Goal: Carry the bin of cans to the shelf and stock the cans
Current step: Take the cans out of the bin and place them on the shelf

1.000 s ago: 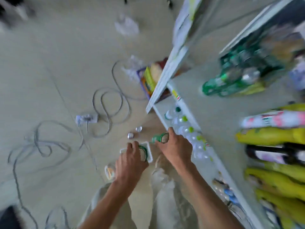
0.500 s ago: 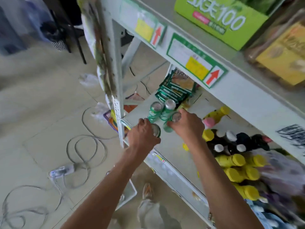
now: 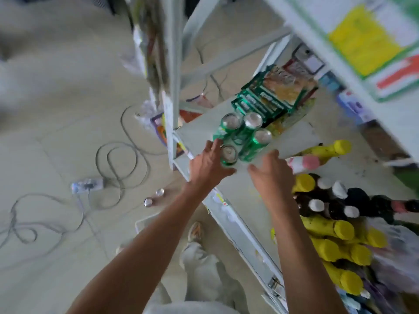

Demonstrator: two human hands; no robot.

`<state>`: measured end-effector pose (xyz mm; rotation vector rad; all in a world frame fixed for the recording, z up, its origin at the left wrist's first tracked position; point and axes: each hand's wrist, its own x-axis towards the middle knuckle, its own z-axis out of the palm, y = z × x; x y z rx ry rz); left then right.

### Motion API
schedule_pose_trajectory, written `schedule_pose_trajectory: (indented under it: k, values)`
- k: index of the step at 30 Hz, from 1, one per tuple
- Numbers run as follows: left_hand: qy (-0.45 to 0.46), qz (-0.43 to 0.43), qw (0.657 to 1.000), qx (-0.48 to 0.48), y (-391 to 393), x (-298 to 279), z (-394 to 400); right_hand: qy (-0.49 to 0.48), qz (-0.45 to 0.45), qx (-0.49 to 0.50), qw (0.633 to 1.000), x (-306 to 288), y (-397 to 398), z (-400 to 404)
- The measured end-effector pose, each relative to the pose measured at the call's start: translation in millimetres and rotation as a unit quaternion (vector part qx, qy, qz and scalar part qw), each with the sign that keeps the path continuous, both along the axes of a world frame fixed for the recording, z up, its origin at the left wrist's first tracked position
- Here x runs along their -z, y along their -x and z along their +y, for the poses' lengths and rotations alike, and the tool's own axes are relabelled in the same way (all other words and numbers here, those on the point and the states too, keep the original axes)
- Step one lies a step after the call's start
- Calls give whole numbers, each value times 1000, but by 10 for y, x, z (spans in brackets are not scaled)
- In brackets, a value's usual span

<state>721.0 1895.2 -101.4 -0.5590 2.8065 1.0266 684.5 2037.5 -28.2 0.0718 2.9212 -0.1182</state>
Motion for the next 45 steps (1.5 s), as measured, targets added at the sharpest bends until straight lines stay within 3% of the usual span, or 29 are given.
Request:
schedule_pose_trajectory:
  k: [4, 7, 10, 15, 21, 25, 28, 31, 34, 38, 41, 45]
  values:
    - [-3, 62, 992, -107, -903, 351, -234, -45, -131, -73, 988, 520, -892, -168]
    - [-19, -31, 979, -201, -1792, 1109, -479, -61, -235, -153, 958, 1405, -1599, -458]
    - [-36, -148, 957, -245, -2583, 2219, -705, -53, -311, -186, 931, 2558, -2136, -751]
    - [-46, -301, 925, -226, -3278, 4260, -718, -81, -315, -252, 911, 4746, -2530, -1188]
    - [-29, -358, 910, -207, -3298, 6240, -431, -61, -319, -214, 921, 6954, -2545, -1709]
    - [-90, -351, 891, -273, -3129, 7052, -344, -81, -321, -154, 931, 7894, -2561, -1833]
    - [-107, -332, 885, -309, -3069, 7356, -276, -93, -308, -159, 933, 8196, -2598, -1840]
    - [-133, -322, 876, -335, -3092, 7123, -244, -84, -281, -167, 941, 7998, -2574, -1759]
    - [-130, -327, 882, -313, -3132, 6366, -283, -75, -270, -169, 945, 7260, -2444, -1637]
    - [-82, -285, 917, -265, -3007, 4704, -337, -10, -246, -99, 964, 5456, -2263, -1392]
    - [-72, -241, 941, -227, -2735, 3207, -350, 27, -156, -51, 986, 3785, -2055, -1170]
    - [-50, -147, 973, -169, -2390, 1576, -333, 3, -95, -26, 995, 1928, -1794, -780]
